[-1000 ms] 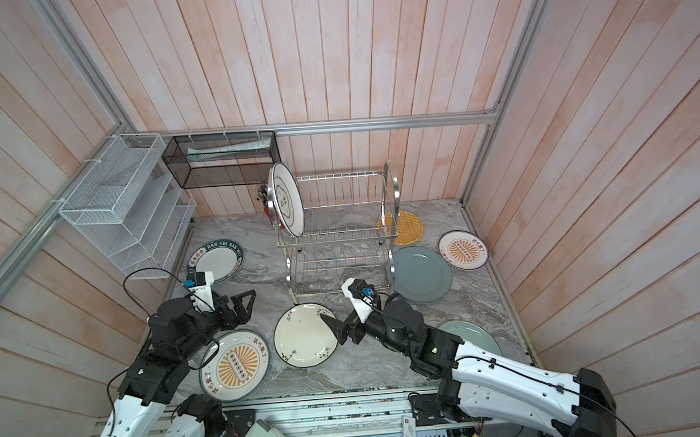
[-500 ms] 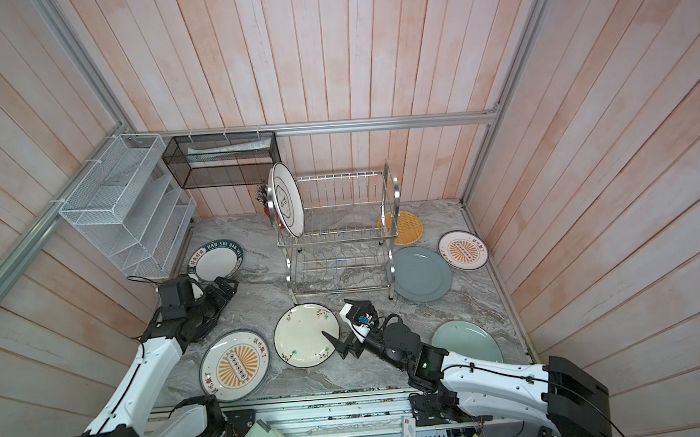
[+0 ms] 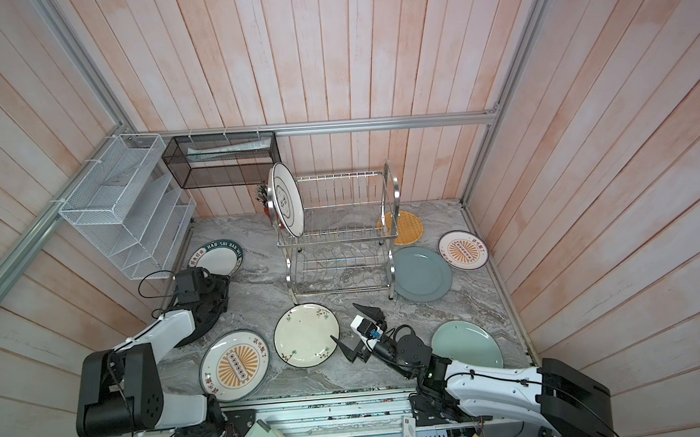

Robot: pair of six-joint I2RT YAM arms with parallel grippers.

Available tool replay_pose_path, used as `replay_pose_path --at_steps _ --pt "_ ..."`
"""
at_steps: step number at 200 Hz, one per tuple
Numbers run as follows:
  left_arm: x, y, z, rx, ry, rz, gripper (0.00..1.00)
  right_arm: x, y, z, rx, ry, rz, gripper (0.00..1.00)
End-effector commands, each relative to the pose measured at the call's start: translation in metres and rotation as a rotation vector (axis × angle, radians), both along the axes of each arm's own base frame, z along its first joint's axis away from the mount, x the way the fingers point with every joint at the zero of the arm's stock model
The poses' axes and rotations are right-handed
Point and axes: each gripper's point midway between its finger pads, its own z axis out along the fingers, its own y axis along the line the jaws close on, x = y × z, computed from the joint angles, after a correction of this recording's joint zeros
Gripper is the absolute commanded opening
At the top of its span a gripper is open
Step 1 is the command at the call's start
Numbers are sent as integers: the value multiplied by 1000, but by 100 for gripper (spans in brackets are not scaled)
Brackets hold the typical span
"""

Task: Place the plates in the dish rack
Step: 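Grip the green-rimmed HAO SHI HAO WEI plate rim with the left gripper, tilt upright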

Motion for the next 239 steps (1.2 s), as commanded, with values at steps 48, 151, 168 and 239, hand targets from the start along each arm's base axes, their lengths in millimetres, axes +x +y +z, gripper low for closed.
replay_pose_path --at_steps 48,151,168,239 --pt "39 25 -16 -67 -39 141 59 1 2 11 14 -47 -8 98" --pt "59 34 -48 -125 -44 201 55 2 4 8 -3 -46 -6 98" --pt "61 35 -52 -131 -40 205 54 2 4 8 -4 -47 -4 98" --pt "61 38 -65 -150 -36 229 36 1 6 5 -14 -43 3 98"
